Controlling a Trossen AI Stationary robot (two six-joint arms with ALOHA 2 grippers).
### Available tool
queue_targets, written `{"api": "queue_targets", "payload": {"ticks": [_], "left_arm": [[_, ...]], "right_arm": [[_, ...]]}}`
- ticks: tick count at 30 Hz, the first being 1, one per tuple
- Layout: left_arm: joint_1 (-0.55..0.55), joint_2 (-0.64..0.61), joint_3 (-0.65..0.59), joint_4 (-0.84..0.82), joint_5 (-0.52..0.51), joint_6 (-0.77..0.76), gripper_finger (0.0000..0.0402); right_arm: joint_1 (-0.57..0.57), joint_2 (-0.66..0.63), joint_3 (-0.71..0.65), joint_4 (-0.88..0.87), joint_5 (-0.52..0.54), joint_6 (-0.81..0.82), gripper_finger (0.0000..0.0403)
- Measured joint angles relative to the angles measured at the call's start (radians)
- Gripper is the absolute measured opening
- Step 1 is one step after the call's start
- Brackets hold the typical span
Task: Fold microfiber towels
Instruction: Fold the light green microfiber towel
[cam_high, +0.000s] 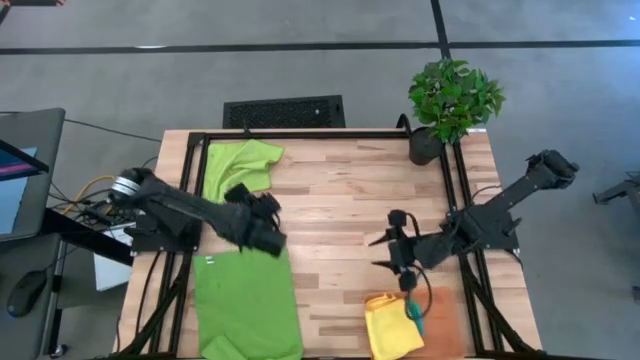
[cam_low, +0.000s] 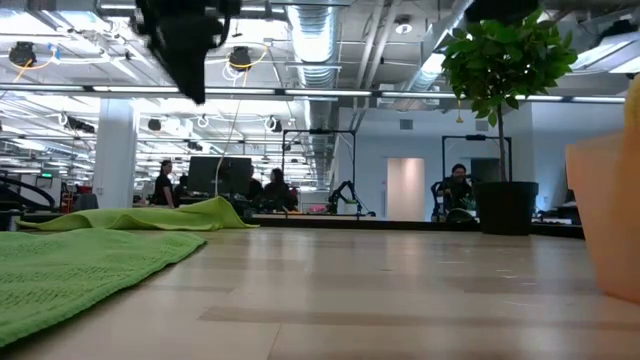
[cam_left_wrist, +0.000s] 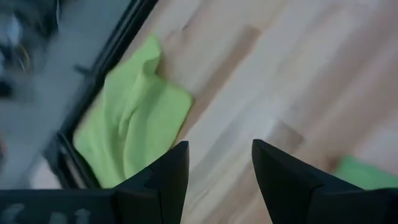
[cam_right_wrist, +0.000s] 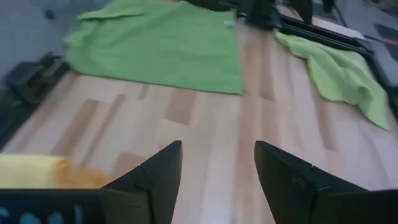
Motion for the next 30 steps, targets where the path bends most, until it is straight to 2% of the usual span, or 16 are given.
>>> {"api": "queue_targets", "payload": {"ticks": [4, 8, 17, 24, 30], "left_arm": [[0.144, -0.108, -0.194, 0.178, 0.057, -0.052, 0.0169], [0.272, -0.146, -0.331, 0.341, 0.115, 0.018, 0.0169], [0.497, -0.136, -0.480, 0.682, 0.189, 0.220, 0.0169], [0.549, -0.137, -0.519, 0.880, 0.192, 0.308, 0.0169], [0.549, -0.115, -0.539, 0.915, 0.227, 0.351, 0.0169]], "right_arm": [[-0.084, 0.000, 0.000, 0.000, 0.001, 0.000, 0.0226], [-0.162, 0.000, 0.000, 0.000, 0.001, 0.000, 0.0226], [-0.282, 0.000, 0.000, 0.002, -0.008, 0.001, 0.0226], [-0.331, 0.000, 0.002, 0.005, -0.010, 0.002, 0.0226], [-0.344, 0.000, 0.032, 0.007, -0.010, 0.001, 0.0226]]}}
